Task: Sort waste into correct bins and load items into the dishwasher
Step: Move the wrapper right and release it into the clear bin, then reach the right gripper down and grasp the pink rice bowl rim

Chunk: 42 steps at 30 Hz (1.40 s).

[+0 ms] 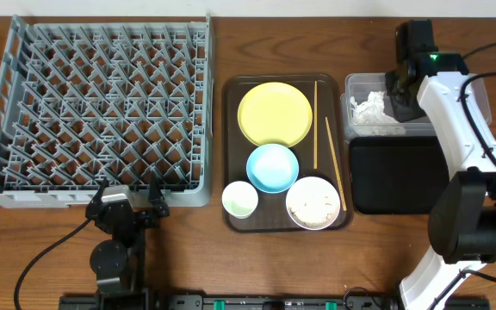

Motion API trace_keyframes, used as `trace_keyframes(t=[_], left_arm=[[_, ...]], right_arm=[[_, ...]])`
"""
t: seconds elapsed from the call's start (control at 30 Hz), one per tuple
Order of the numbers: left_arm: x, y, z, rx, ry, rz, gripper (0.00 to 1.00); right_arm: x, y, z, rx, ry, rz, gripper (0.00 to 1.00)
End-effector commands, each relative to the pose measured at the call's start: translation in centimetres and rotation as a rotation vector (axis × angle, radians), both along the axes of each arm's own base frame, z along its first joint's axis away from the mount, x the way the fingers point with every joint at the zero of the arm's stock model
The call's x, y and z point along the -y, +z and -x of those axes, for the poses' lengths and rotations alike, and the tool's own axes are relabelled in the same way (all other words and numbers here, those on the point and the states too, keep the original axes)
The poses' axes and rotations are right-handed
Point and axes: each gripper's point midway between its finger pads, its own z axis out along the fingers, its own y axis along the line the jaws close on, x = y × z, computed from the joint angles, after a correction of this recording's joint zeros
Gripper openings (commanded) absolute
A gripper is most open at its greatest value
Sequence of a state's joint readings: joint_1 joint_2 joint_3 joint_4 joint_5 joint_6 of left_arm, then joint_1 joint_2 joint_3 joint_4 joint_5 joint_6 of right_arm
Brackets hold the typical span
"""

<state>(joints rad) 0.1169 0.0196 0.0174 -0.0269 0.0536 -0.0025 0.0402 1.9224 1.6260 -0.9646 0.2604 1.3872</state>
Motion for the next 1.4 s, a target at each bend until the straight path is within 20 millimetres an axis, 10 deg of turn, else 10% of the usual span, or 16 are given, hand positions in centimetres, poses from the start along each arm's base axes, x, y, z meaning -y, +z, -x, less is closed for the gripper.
trace_keyframes(t=[0.0,0.13,0.37,0.53,0.87,1.37], left_arm=[[0.0,-1.6,0.1,-0.051,-0.003,0.001,0.94],[0.0,-1.6,0.1,-0.051,-0.003,0.001,0.94],[0.0,-1.6,0.1,-0.051,-0.003,0.001,0.94],[0.0,-1.6,0.1,-0.051,-0.003,0.001,0.94],[0.0,-1.6,0.1,-0.051,-0.003,0.001,0.94],[0.0,-1.6,0.1,-0.051,-0.003,0.001,0.94]], right_arm=[[1.0,0.6,-0.2,0.025,-0.032,0.028,0.99],[1.1,2.4,-1.6,0.080,0.104,0.080,0.99],[-0.3,12.1,-4.5,0.307,0.576,0.310,0.99],[-10.3,16.7,-0.9,0.448,1.106,0.217,0.99],[-19.7,10.0,7.9,0.114,1.457,0.104,0.99],[-21.7,-1.4,18.4,-0.307,1.689,0.139,0.93]])
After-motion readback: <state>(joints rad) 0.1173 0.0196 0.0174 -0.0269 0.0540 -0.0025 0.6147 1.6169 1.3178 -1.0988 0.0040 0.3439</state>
